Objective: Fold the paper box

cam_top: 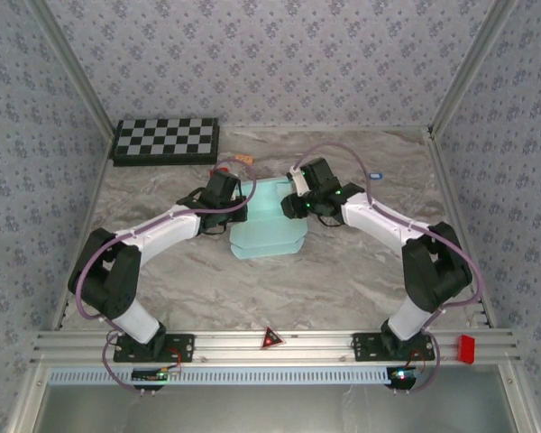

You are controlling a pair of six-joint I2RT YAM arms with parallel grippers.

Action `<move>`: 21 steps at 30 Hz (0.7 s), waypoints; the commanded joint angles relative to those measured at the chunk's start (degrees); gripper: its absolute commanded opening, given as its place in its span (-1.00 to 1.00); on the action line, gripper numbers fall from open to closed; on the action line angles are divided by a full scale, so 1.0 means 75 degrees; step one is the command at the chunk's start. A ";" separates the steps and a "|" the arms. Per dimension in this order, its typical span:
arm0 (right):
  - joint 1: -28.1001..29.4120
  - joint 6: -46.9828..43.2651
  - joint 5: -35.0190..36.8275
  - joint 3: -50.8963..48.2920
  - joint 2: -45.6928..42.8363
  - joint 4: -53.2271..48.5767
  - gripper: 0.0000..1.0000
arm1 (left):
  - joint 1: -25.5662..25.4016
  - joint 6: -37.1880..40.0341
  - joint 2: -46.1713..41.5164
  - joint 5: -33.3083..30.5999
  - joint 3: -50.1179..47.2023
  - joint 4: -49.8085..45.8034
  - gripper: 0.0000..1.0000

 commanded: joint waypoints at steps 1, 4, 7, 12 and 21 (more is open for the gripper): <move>0.0111 -0.0172 0.0930 0.0319 0.0076 -0.0019 -0.14 | -0.0034 0.0042 -0.0122 0.0322 0.0222 -0.0009 -1.00; 0.0140 -0.0172 0.1169 0.0342 0.0109 -0.0007 -0.14 | -0.0039 0.0052 -0.0122 0.0322 0.0221 -0.0015 -1.00; 0.0187 -0.0161 0.1414 0.0352 0.0137 0.0027 -0.14 | -0.0038 0.0053 -0.0120 0.0328 0.0214 -0.0015 -1.00; 0.0324 -0.0103 0.1882 0.0510 0.0284 -0.0159 -0.15 | -0.0032 0.0042 -0.0138 0.0334 0.0222 -0.0027 -1.00; 0.0560 -0.0154 0.2669 0.0740 0.0555 -0.0547 -0.24 | -0.0038 0.0030 -0.0115 0.0334 0.0222 -0.0009 -1.00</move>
